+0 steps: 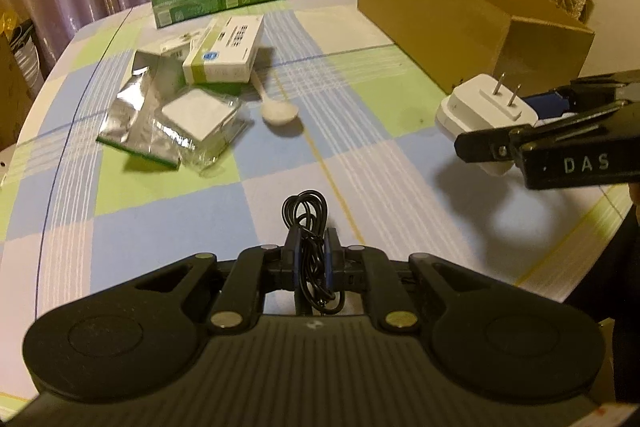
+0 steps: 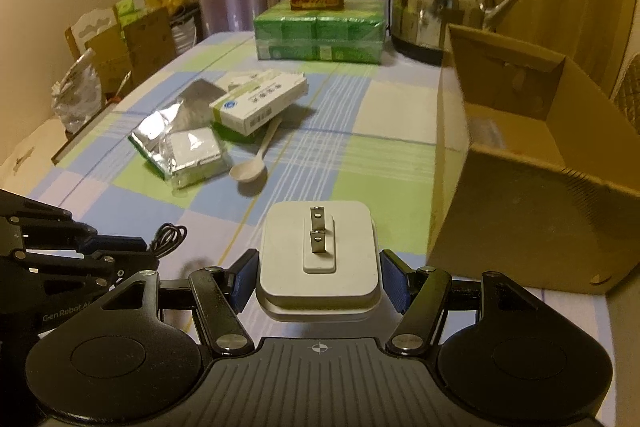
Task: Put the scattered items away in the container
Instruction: 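Lift the black cable and white plug adapter off the table with both grippers, then carry the cable and plug adapter over the cardboard box with both grippers, then open the left gripper to drop the cable while the right gripper lowers the plug adapter into the box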
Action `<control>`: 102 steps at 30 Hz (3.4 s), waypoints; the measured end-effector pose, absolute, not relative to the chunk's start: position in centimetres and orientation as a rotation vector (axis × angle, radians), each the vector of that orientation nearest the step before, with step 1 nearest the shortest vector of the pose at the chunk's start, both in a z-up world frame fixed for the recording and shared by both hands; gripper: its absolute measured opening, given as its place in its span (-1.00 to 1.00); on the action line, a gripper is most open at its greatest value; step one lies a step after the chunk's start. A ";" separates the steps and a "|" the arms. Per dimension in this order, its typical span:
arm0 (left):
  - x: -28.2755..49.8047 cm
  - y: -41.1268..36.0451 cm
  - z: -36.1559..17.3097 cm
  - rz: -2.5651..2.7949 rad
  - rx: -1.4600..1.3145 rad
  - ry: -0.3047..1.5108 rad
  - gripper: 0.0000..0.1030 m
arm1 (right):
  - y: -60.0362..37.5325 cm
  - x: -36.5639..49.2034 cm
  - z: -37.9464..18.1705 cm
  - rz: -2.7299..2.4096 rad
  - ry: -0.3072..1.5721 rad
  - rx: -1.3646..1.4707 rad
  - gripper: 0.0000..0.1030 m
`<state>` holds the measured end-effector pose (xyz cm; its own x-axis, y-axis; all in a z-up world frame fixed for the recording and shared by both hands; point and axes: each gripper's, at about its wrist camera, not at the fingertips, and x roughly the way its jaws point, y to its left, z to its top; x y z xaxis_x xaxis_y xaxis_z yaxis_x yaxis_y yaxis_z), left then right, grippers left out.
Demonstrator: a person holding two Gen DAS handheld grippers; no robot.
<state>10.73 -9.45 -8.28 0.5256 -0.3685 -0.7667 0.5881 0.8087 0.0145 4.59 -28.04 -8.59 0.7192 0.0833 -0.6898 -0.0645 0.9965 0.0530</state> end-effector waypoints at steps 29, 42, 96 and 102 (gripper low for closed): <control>11.1 -21.7 1.2 -0.816 0.299 0.635 -0.85 | -39.8 2.2 -0.1 -0.157 0.553 0.067 0.19; 14.9 -31.6 2.6 -0.930 0.349 0.590 -0.85 | -47.8 6.9 -0.3 -0.235 0.561 0.085 0.19; 21.0 -31.6 0.1 -0.901 0.330 0.652 -0.82 | -48.2 15.1 -6.6 -0.125 0.867 -0.007 0.20; 21.5 -30.2 0.2 -0.876 0.283 0.647 -0.77 | -48.0 17.0 -8.4 -0.095 0.975 0.022 0.20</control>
<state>21.51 -30.20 0.18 0.4667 -0.6202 -0.6305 0.7850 0.6189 -0.0277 16.98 -48.02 -8.37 0.5574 -0.0709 -0.8272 0.0910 0.9956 -0.0240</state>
